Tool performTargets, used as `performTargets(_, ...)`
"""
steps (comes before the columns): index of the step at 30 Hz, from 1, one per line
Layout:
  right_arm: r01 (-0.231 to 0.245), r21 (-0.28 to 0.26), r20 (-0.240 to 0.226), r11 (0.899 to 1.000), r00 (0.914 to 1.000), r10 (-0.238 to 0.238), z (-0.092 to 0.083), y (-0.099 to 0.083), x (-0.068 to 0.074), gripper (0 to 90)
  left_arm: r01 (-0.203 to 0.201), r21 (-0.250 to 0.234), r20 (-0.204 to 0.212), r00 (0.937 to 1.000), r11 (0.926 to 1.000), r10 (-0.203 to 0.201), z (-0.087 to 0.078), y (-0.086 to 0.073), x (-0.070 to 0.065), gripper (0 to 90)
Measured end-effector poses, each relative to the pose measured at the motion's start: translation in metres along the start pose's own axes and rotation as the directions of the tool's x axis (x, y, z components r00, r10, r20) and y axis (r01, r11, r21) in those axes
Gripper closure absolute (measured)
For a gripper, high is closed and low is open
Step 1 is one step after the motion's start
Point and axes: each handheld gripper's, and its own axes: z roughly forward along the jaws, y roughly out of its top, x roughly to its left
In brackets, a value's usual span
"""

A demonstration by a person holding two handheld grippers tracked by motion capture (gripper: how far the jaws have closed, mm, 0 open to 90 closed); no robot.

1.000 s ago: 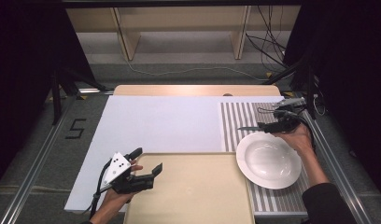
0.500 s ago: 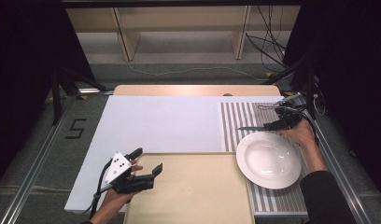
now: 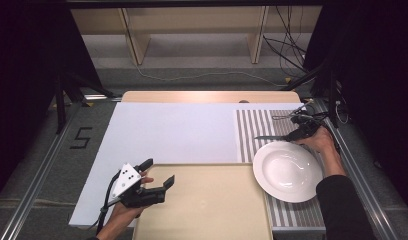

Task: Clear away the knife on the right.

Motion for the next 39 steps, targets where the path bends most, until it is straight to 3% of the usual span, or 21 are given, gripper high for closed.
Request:
performTargets(10,0.004,0.042,-0.023,0.999,0.9997,-0.003,0.009,0.002,0.002,24.9,0.001,-0.002,0.001,1.0000,1.0000,-0.001,0.000,0.000,0.000,10.7)
performTargets(18,-0.012,0.080,-0.062,0.997,0.9979,0.017,0.009,0.006,-0.002,29.6,0.004,-0.001,0.003,1.0000,1.0000,-0.004,0.000,0.000,0.000,10.8)
performTargets(26,-0.041,0.104,-0.062,0.994,0.9969,0.048,0.008,0.010,-0.001,33.6,0.005,-0.001,0.004,1.0000,1.0000,-0.005,0.000,0.000,-0.001,10.8)
performTargets(39,0.000,0.111,-0.087,0.994,0.9961,0.010,0.008,0.006,-0.007,31.0,-0.002,0.008,0.005,1.0000,1.0000,0.002,0.001,-0.002,-0.001,10.9)
